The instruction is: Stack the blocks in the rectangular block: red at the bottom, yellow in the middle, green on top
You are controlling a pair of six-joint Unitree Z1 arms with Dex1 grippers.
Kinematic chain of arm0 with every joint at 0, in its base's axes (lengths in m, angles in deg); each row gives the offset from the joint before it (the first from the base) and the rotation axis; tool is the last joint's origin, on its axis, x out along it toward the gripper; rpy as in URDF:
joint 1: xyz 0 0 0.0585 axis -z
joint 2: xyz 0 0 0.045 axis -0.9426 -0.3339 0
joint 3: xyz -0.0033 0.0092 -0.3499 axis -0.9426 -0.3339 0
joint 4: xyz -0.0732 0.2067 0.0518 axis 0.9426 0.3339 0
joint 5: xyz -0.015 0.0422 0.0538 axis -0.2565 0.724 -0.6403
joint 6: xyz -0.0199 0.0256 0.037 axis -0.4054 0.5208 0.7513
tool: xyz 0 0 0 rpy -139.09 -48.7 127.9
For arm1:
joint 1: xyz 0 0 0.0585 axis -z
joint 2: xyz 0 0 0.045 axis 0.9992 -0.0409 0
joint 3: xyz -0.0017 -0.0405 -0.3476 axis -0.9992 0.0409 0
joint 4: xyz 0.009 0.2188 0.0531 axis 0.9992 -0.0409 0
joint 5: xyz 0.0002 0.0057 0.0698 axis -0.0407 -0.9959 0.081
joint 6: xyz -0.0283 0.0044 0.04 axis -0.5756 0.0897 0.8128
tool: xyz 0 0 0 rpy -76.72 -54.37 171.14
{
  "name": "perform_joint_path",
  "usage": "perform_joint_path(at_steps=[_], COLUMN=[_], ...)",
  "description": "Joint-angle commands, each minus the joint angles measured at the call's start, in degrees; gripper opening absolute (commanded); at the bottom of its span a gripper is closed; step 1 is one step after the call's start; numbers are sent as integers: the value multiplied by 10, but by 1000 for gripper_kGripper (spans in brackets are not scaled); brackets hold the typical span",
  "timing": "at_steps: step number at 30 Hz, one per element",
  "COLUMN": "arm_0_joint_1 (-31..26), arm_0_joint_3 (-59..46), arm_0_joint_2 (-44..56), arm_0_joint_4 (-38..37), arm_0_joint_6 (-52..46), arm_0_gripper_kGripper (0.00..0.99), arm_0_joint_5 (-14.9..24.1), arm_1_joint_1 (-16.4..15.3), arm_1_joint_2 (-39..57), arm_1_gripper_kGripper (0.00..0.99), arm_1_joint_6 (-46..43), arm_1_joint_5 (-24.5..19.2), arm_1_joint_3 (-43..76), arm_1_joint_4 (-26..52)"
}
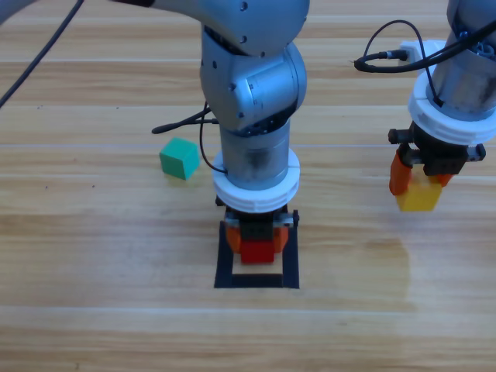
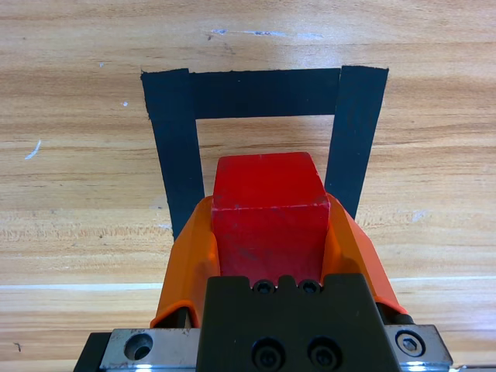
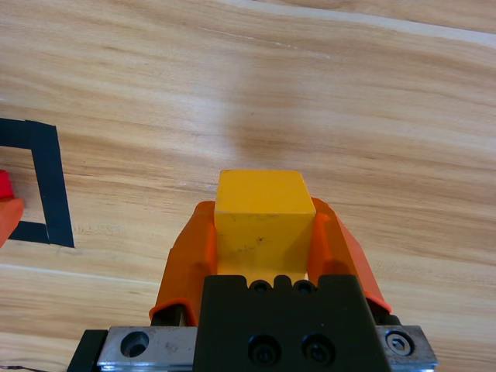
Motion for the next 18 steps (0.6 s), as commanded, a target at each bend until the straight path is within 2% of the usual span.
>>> perform_joint_path(at_steps=[1,18], arm_0_joint_1=[-6,0], arm_0_joint_3=[-3,2], arm_0_joint_2=[-29,-45], arm_0_joint_4=[3,0], arm_0_joint_6=[-9,-15], arm_0_gripper_kGripper=[0,0], arm_0_joint_5=[-1,2], arm_1_joint_1=[17,17], arm_1_joint_2=[-14,-24], arm_1_gripper_kGripper=[189,189], arm_1_joint_6=[-7,-7], arm_1_joint_5=[18,26], arm_1_joint_3=[7,8], arm_1_joint_4=[18,19])
